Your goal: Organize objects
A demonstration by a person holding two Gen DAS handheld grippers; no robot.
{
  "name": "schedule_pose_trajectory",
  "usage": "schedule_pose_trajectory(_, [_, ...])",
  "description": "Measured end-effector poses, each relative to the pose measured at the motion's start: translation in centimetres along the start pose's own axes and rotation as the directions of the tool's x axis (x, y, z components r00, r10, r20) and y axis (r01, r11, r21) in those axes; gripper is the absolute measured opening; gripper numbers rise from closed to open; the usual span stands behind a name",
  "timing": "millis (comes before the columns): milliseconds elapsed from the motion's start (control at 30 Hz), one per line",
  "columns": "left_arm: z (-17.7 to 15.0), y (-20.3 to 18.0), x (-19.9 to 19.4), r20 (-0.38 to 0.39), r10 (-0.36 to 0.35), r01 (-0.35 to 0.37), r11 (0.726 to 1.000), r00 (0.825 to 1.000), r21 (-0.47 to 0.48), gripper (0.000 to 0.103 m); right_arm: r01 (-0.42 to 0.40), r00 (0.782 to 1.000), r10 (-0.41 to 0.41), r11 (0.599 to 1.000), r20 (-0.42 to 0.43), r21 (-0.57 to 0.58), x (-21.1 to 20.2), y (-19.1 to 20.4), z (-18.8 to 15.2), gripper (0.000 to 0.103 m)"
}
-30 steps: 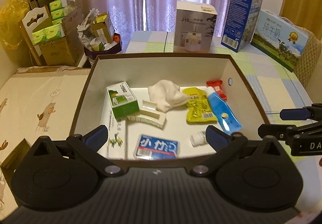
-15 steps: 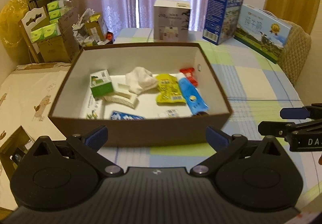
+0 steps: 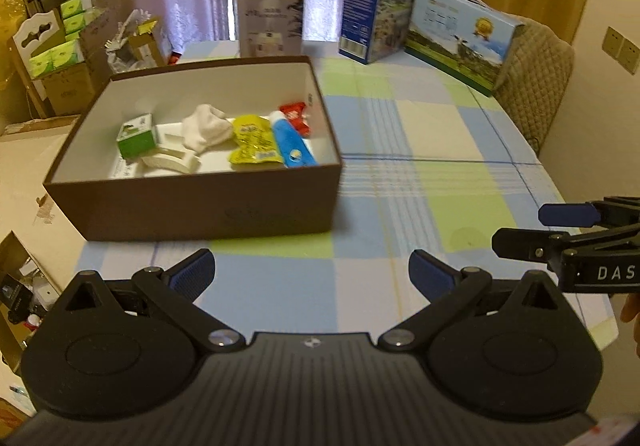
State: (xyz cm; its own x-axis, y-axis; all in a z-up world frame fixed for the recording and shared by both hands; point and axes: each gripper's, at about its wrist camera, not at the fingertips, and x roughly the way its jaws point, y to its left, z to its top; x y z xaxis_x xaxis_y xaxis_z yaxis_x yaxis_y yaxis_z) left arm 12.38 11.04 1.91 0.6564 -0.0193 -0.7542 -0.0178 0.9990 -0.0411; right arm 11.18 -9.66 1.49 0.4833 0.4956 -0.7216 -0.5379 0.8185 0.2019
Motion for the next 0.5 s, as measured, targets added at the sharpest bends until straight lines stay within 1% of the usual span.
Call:
schedule_pose_trajectory(233, [-1.7, -2.5, -1.0, -0.016, -0.013, 0.013, 1.0, 1.0, 0.01, 0.102, 0.011, 1.0, -0.011, 1.0, 0.001, 0.017, -2.2, -0.9, -2.0, 0.075])
schedule_pose_trajectory(500, [-3.1, -4.5, -1.8, -0.026, -0.029, 0.03, 0.999, 0.999, 0.027, 0.102, 0.018, 1.0, -0.018, 0.999, -0.004, 0.029, -3.5, -1.6, -3.5, 0.075])
